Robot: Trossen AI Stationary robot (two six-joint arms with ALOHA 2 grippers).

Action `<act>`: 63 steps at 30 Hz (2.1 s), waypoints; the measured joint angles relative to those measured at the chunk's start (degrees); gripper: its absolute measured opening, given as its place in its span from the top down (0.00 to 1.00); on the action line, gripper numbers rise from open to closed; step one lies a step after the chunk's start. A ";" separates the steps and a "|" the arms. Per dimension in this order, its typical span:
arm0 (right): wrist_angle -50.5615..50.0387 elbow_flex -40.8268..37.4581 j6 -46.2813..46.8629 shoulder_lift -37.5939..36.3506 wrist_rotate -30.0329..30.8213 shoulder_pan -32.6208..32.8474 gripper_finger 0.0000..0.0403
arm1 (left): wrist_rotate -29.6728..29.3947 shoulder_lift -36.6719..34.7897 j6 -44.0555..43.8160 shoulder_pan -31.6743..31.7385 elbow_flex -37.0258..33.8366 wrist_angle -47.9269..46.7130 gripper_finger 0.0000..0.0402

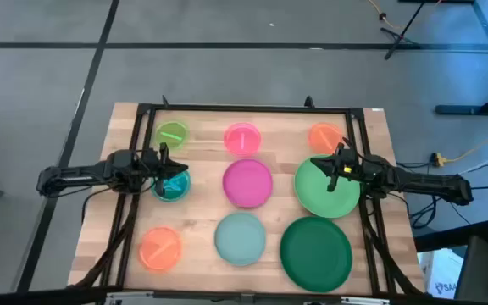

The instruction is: Stack plastic plates

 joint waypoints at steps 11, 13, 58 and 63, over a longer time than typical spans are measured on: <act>0.01 0.00 0.00 0.00 0.01 0.01 0.99 | 0.01 0.00 0.00 0.00 -0.01 -0.01 0.99; 0.01 0.00 0.00 -0.01 -0.01 0.00 0.99 | 0.02 0.00 -0.01 -0.01 -0.01 -0.01 0.99; 0.18 -0.02 -0.01 -0.01 0.01 0.00 0.99 | -3.71 1.51 0.04 -0.02 -0.02 10.66 0.99; 0.21 -0.02 0.33 -0.01 0.01 0.00 0.99 | -3.66 8.47 0.55 0.00 -0.02 16.00 1.00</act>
